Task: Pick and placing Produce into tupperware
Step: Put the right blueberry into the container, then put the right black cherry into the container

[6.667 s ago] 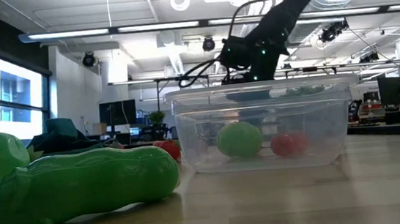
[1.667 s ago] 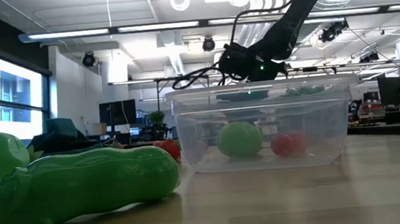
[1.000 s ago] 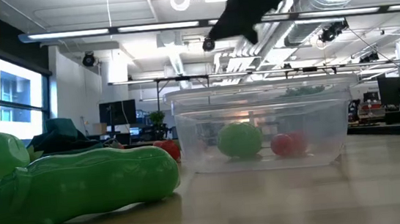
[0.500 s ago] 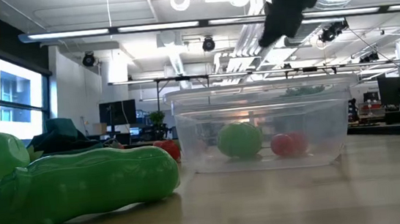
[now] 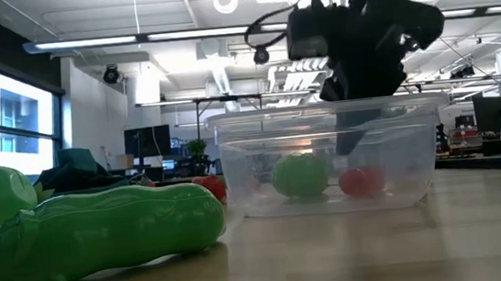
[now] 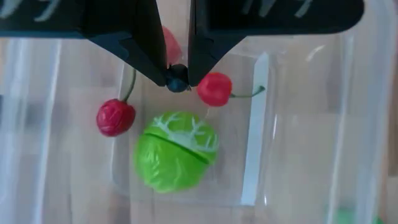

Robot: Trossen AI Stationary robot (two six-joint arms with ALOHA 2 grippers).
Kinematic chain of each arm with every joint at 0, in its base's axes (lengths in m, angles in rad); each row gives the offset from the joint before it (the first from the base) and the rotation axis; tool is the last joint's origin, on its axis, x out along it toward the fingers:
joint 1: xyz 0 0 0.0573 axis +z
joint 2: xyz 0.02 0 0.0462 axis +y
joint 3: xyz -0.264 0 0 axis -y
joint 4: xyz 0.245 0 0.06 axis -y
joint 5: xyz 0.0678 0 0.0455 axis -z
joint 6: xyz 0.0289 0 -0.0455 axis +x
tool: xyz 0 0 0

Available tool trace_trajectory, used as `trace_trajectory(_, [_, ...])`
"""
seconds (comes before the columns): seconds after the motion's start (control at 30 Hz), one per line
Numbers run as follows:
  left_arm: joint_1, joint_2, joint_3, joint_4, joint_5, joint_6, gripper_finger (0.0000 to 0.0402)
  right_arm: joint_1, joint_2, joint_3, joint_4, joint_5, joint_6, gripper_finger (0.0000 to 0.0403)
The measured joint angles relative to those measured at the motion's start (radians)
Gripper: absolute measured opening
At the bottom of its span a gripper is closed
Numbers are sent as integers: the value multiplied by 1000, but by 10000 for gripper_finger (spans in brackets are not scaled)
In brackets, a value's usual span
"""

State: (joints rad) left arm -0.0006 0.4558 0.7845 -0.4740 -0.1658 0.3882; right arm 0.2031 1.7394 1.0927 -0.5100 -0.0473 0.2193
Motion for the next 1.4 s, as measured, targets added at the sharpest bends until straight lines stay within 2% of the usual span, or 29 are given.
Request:
trace_trajectory(0.33, [0, 0, 0, 0, 0, 0, 1, 0, 29, 0, 6, -14, -44, 38])
trace_trajectory(0.67, [0, 0, 0, 0, 0, 0, 1, 0, 27, 0, 9, 2, -41, 100])
trace_trajectory(0.87, [0, 0, 0, 0, 0, 0, 1, 0, 20, 0, 9, -9, -46, 114])
trace_trajectory(1.0, [0, 0, 0, 0, 0, 0, 1, -10, -55, 0, 22, 16, -45, 114])
trace_trajectory(1.23, [0, 0, 0, 0, 0, 0, 1, -94, -255, 0, 28, 196, -114, 114])
trace_trajectory(1.3, [0, 0, 0, 0, 0, 0, 1, -136, -286, 0, 22, 204, -142, 114])
trace_trajectory(1.4, [0, 0, 0, 0, 0, 0, 1, -212, -295, 0, 4, 163, -188, 114])
